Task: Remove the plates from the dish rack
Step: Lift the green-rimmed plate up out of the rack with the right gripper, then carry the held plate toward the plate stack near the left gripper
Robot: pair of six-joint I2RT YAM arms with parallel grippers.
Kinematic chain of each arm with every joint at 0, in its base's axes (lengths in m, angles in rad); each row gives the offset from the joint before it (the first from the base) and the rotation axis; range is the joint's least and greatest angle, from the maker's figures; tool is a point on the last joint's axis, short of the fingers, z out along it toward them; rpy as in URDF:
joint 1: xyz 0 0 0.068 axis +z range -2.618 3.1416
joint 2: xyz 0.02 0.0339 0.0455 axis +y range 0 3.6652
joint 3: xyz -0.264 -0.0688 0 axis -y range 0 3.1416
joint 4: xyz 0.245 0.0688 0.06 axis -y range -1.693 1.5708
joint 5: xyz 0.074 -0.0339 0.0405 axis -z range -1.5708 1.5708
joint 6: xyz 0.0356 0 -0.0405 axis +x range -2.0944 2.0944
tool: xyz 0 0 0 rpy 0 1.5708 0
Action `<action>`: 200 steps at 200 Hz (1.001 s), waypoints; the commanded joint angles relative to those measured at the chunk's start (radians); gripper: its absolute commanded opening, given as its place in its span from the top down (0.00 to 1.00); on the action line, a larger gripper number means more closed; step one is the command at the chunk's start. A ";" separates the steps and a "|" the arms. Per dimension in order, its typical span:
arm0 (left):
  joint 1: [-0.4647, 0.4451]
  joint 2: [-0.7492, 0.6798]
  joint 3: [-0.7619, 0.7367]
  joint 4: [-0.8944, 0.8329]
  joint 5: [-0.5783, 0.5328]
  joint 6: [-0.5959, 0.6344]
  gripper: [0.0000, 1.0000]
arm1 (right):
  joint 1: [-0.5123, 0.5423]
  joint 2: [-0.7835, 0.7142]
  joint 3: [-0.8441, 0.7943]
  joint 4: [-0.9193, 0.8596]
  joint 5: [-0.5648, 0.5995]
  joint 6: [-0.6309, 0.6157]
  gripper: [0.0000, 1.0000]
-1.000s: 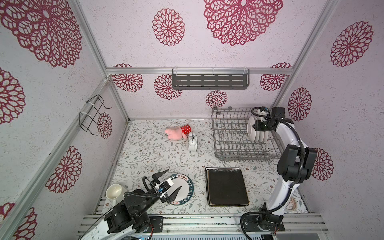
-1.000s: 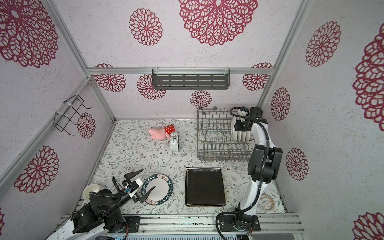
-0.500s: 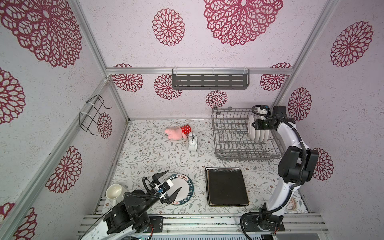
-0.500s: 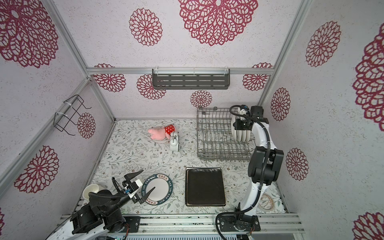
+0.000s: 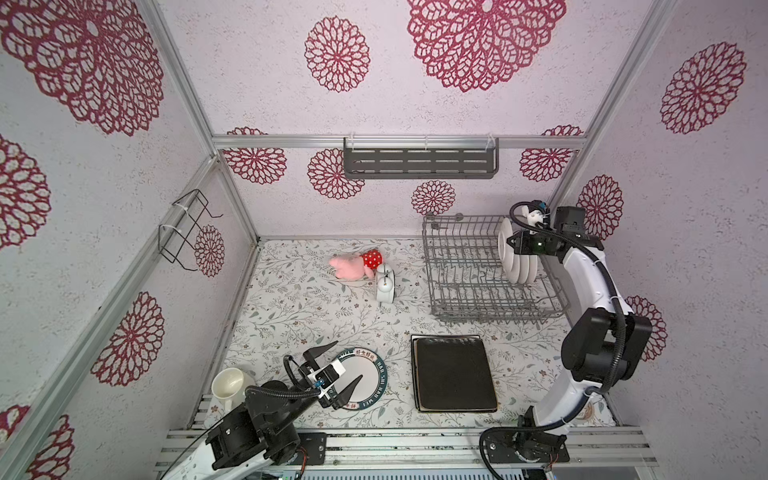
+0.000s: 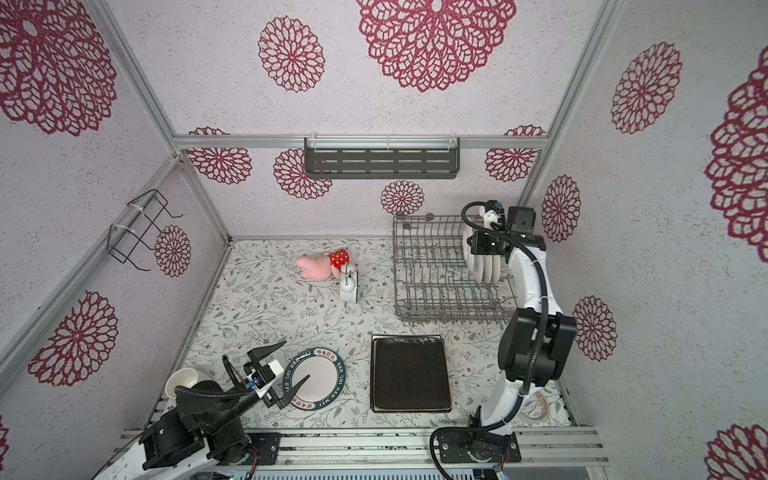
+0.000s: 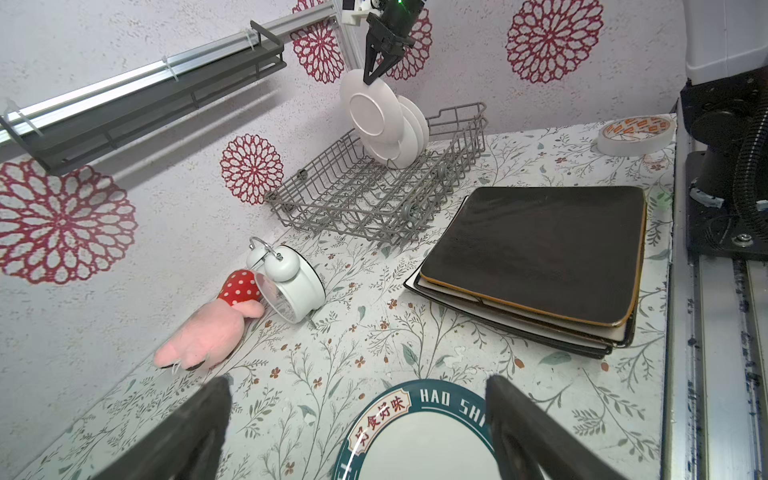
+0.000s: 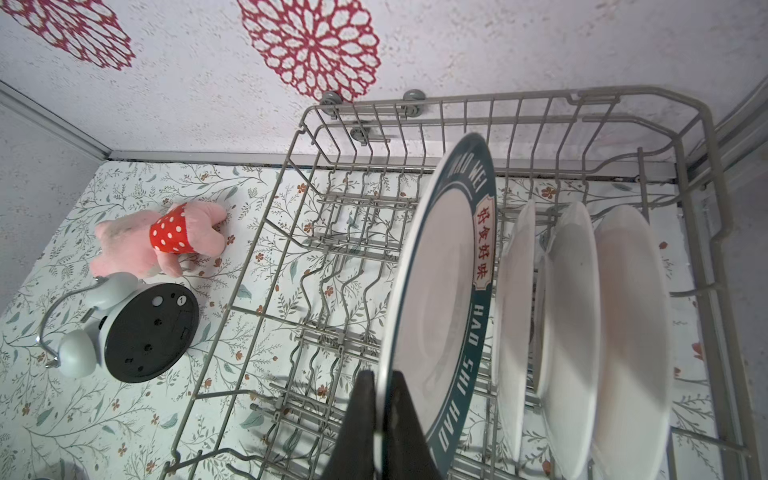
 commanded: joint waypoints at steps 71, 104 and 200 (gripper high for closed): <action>0.011 -0.039 -0.013 0.008 0.005 0.023 0.03 | 0.253 -0.228 0.043 -0.074 0.113 -0.105 0.94; 0.011 -0.042 -0.015 0.008 0.008 0.025 0.03 | 0.457 -0.283 0.056 -0.154 0.277 -0.202 0.96; 0.055 -0.070 -0.020 0.030 -0.010 0.027 0.03 | 1.044 -0.563 -0.386 0.103 0.565 -0.443 0.99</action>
